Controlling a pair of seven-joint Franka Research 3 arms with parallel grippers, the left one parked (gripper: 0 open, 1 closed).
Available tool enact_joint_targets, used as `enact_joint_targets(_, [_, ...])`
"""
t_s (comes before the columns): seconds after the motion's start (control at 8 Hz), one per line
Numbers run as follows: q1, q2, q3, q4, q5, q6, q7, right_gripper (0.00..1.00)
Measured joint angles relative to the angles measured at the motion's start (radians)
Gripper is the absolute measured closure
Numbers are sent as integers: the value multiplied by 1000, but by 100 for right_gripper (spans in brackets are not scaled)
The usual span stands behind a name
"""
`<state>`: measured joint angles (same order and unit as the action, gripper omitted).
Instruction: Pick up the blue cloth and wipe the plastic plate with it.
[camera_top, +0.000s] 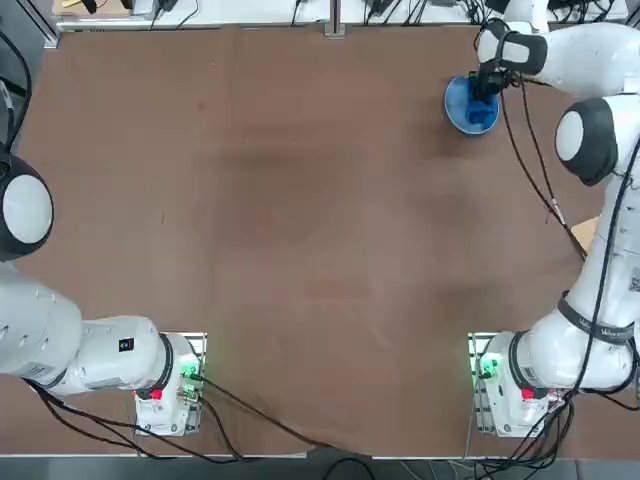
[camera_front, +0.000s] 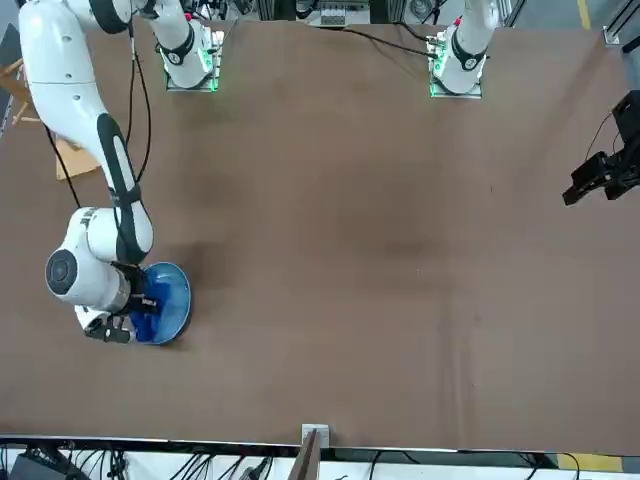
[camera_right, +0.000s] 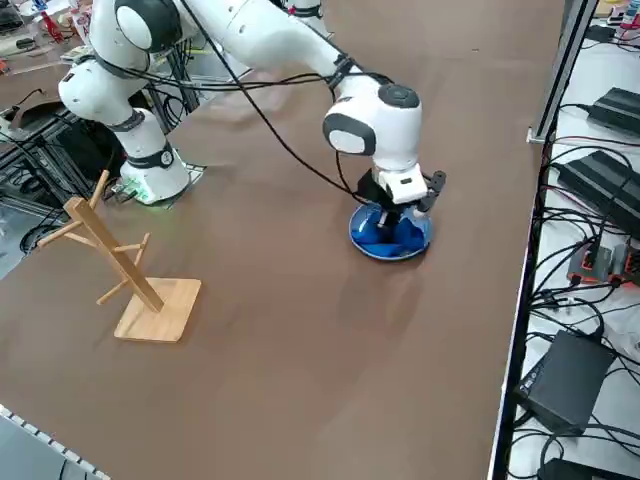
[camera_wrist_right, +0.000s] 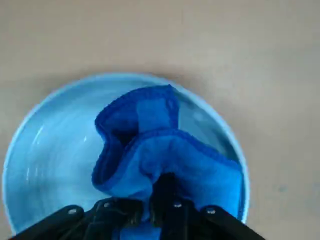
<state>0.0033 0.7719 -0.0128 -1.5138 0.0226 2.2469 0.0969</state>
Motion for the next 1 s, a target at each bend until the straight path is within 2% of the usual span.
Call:
enact_joint_targets(0.62, [67,-5,-1,-1,8,-33,108,90])
enact_joint_targets(0.75, [71,-3,-1,-2,14,-11,110,90])
enact_joint_targets(1.0, [74,13,0,-2,16,126,110,90])
